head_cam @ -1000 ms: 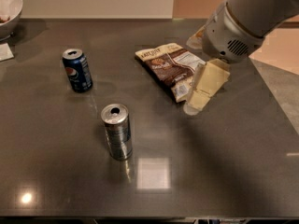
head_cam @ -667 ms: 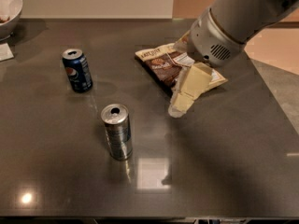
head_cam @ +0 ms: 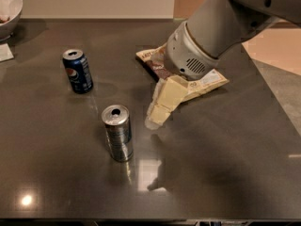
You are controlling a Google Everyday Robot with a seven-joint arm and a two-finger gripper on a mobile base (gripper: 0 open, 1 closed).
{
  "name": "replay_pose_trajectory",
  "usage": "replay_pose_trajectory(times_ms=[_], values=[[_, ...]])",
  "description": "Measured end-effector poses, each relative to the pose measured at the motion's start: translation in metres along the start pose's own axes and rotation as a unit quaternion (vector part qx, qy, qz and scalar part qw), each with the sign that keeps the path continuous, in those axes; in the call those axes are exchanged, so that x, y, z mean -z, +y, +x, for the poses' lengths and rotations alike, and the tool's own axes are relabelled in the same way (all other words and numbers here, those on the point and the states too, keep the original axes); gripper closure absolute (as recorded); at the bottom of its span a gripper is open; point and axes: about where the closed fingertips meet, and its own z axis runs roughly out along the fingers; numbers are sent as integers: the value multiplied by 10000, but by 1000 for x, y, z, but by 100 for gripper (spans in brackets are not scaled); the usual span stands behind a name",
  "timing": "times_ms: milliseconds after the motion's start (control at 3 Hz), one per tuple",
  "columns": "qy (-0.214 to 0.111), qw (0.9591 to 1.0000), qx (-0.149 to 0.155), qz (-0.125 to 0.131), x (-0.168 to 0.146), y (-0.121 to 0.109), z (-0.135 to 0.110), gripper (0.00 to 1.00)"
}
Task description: Knock redbull can over
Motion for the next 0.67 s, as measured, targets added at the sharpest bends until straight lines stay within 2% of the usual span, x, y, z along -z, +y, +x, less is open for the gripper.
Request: replay_pose_trajectory(times_ms=[667], values=[[-417,9981,457,-82,-28,32,-22,0]])
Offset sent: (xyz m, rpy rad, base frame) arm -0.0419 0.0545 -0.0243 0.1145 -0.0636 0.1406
